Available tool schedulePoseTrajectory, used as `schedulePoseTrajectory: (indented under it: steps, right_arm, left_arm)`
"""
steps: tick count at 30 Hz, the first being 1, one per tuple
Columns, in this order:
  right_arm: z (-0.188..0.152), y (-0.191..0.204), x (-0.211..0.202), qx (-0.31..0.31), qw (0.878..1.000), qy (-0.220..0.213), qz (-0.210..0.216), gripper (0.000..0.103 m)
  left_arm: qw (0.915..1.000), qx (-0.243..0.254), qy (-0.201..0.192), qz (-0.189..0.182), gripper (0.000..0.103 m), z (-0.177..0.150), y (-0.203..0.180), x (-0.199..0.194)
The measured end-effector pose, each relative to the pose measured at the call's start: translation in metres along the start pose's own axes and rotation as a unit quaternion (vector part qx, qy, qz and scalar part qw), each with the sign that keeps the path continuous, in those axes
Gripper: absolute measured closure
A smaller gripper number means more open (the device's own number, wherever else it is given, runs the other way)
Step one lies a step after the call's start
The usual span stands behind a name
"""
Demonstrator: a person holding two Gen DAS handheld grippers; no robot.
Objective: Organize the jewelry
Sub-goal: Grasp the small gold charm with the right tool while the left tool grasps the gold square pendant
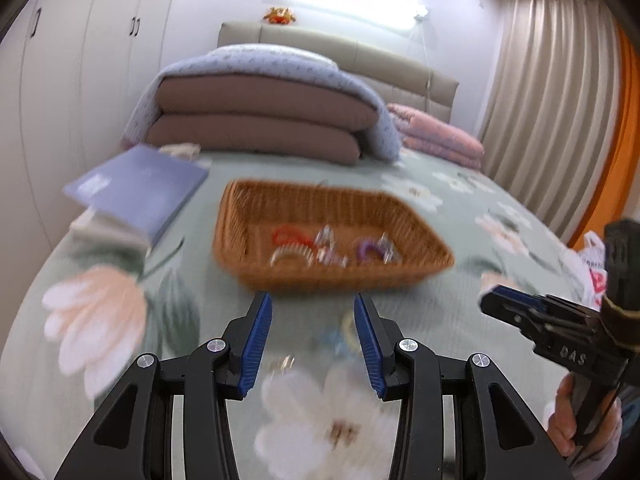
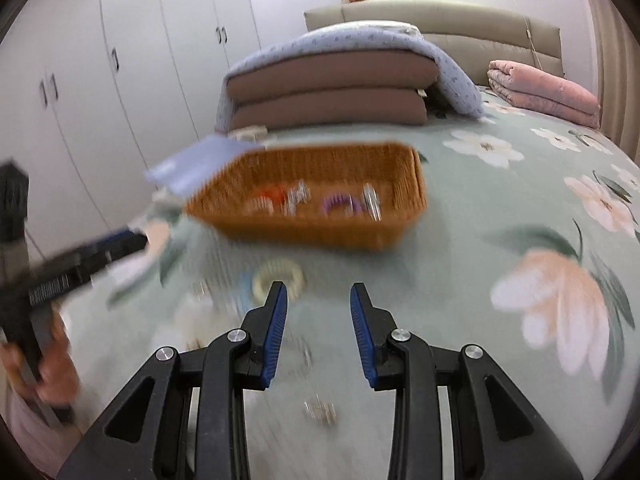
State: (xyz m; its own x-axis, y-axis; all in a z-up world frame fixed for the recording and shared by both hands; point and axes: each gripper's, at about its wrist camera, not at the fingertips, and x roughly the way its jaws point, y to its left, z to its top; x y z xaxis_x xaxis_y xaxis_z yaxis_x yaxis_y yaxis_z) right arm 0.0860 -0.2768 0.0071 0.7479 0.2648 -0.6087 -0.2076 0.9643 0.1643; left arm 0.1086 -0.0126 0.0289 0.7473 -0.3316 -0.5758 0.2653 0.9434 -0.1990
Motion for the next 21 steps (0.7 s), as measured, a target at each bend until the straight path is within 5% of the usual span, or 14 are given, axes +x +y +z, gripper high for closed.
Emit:
schedulePoseTrajectory:
  steps: [9, 21]
  right_arm:
    - [-0.067, -0.015, -0.019, -0.004, 0.999, 0.021, -0.024, 0.067]
    - [-0.077, -0.014, -0.008, -0.002, 0.999, 0.04, 0.002, 0.067]
  left_arm:
    - [0.9941, -0.014, 0.089, 0.061, 0.059, -0.055, 0.046, 0.031]
    - [0.9918, -0.019, 0.118, 0.045, 0.059, -0.054, 0.047, 0.058]
